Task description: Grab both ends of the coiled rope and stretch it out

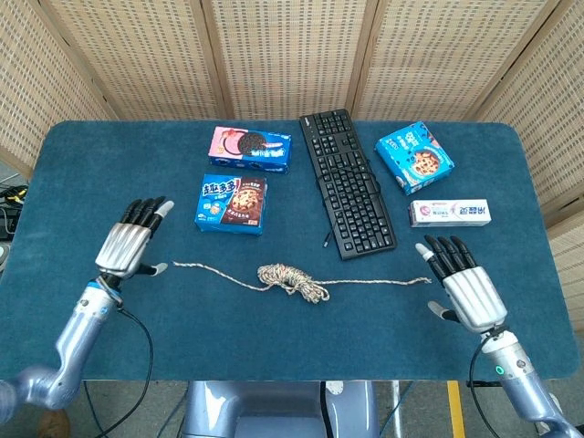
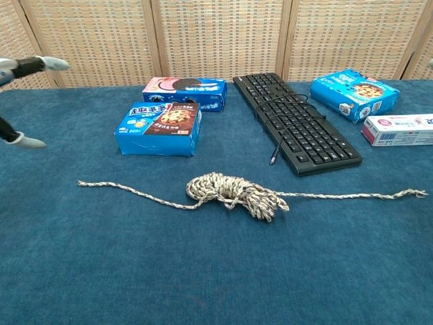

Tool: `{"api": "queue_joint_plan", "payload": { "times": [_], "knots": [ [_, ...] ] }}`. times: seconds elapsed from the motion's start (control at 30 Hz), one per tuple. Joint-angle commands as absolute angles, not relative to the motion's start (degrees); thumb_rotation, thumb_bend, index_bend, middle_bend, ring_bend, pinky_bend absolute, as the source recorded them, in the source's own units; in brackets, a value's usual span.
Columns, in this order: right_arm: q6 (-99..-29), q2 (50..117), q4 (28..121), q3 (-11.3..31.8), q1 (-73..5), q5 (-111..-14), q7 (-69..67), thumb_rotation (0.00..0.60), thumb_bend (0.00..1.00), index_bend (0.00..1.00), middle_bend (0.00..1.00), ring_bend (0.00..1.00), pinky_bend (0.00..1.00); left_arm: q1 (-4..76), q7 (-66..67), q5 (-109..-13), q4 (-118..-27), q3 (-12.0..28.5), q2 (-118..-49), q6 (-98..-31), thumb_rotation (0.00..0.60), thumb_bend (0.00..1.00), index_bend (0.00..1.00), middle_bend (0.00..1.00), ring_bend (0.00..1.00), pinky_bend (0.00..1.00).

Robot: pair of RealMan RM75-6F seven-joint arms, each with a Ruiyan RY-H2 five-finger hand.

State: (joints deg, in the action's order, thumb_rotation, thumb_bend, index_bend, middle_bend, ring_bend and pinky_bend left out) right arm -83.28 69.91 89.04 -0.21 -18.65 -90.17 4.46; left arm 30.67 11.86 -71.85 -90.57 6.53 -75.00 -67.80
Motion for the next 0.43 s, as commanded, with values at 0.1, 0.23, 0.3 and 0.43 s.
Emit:
{"api": "queue_joint_plan", "payload": {
  "times": [0.1,0.23,0.3,0.43],
  "knots": [
    [-88.4,68.4,92.6,-1.4,-13.3,-90.7,4.2,0.600,0.00,0.00,0.00,0.00,0.00,21.4,10.9,-79.3,-96.4,0.4,-68.1,-78.4,0.600,0.00,0.00,0.00,0.00,0.00],
    [-91.1,69.5,91.2,-2.2,-10.9,-92.2,5.2,0.600,0.00,0.00,0.00,0.00,0.00,17.7,10.3,-82.7,-95.8,-2.4,-67.2,-82.2,0.600,0.00,0.00,0.00,0.00,0.00],
    [-93.1,70.5,88.7,-2.6,-9.3,-93.0,7.3,0.600,0.00,0.00,0.00,0.00,0.00,15.4,11.1,-84.8,-94.9,-4.2,-66.8,-84.6,0.600,0.00,0.00,0.00,0.00,0.00],
    [-94.9,71.3,86.6,-2.8,-7.7,-94.1,7.6,0.600,0.00,0.00,0.00,0.00,0.00,12.9,11.1,-87.5,-93.8,-5.4,-67.5,-87.4,0.600,0.00,0.00,0.00,0.00,0.00]
  ]
}}
